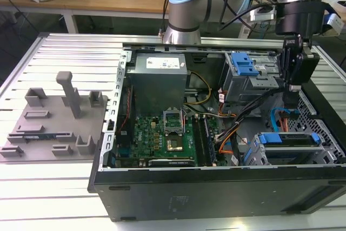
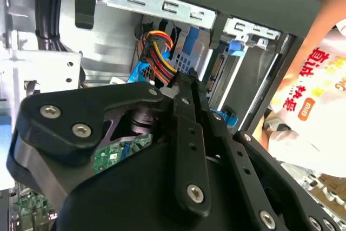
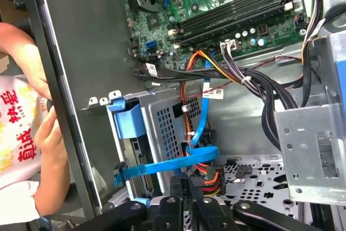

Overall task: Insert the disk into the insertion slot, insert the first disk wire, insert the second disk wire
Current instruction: 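Insert the first disk wire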

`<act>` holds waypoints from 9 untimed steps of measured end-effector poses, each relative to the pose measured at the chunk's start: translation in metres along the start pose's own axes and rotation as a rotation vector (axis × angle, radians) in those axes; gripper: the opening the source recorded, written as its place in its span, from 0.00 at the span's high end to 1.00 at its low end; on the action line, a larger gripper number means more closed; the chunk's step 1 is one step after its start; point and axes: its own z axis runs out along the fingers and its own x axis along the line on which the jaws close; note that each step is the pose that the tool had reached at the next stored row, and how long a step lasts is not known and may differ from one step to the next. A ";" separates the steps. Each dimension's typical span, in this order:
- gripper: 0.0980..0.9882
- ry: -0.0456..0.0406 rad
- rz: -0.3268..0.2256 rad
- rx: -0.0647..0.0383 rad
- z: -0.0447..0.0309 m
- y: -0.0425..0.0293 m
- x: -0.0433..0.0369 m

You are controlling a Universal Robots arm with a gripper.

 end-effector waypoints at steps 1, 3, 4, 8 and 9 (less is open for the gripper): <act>0.93 -0.0001 -0.013 -0.008 0.0001 -0.0032 -0.0008; 0.93 0.0000 -0.039 -0.014 0.0002 -0.0037 -0.0010; 0.93 -0.0028 -0.069 -0.006 0.0002 -0.0037 -0.0009; 0.93 -0.0131 -0.145 0.016 0.0002 -0.0038 -0.0009; 0.93 -0.0215 -0.146 0.015 0.0002 -0.0038 -0.0009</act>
